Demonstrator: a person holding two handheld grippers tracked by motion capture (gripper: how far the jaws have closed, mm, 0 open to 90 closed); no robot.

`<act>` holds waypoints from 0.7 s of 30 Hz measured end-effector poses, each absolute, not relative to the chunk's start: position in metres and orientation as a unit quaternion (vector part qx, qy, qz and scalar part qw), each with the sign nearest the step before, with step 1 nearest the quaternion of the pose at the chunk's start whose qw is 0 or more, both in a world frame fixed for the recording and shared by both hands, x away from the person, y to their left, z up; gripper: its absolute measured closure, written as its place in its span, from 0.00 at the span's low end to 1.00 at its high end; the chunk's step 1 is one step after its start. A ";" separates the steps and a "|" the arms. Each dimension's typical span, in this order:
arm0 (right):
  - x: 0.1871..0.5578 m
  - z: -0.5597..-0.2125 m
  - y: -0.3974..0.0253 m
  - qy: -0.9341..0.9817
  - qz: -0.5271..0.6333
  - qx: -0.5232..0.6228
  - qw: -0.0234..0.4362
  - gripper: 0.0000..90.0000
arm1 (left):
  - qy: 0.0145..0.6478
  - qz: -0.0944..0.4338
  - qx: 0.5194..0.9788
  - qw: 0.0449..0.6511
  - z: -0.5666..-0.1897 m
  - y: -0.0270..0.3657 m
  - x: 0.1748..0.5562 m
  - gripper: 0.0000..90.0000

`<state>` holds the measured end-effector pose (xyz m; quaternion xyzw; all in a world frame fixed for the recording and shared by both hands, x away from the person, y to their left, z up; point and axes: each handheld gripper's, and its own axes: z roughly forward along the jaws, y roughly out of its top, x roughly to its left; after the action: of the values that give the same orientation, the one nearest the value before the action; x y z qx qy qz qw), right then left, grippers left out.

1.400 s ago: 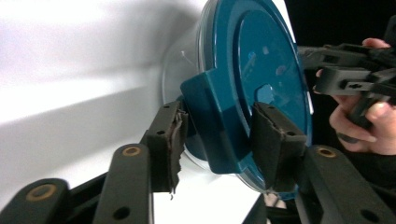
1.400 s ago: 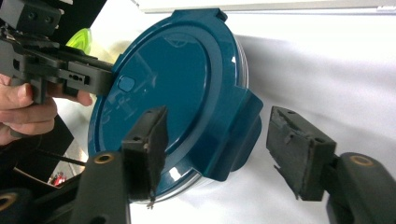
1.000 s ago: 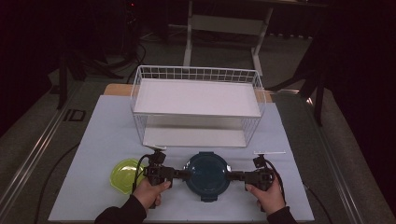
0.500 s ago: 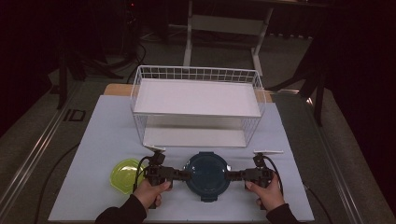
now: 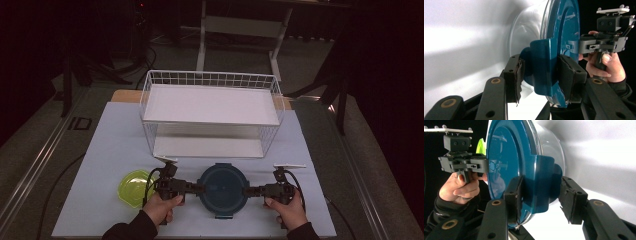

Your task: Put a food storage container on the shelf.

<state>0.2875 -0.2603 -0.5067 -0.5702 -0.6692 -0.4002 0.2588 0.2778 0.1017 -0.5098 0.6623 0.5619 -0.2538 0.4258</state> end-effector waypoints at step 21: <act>0.281 -0.481 -0.263 -0.687 -0.424 -0.547 0.222 0.62 | 0.536 -0.222 0.688 0.436 -0.483 0.097 0.270 0.63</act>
<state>0.2810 -0.2632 -0.4814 -0.5470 -0.6871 -0.4235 0.2220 0.2698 0.0974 -0.4834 0.6878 0.5363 -0.2222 0.4359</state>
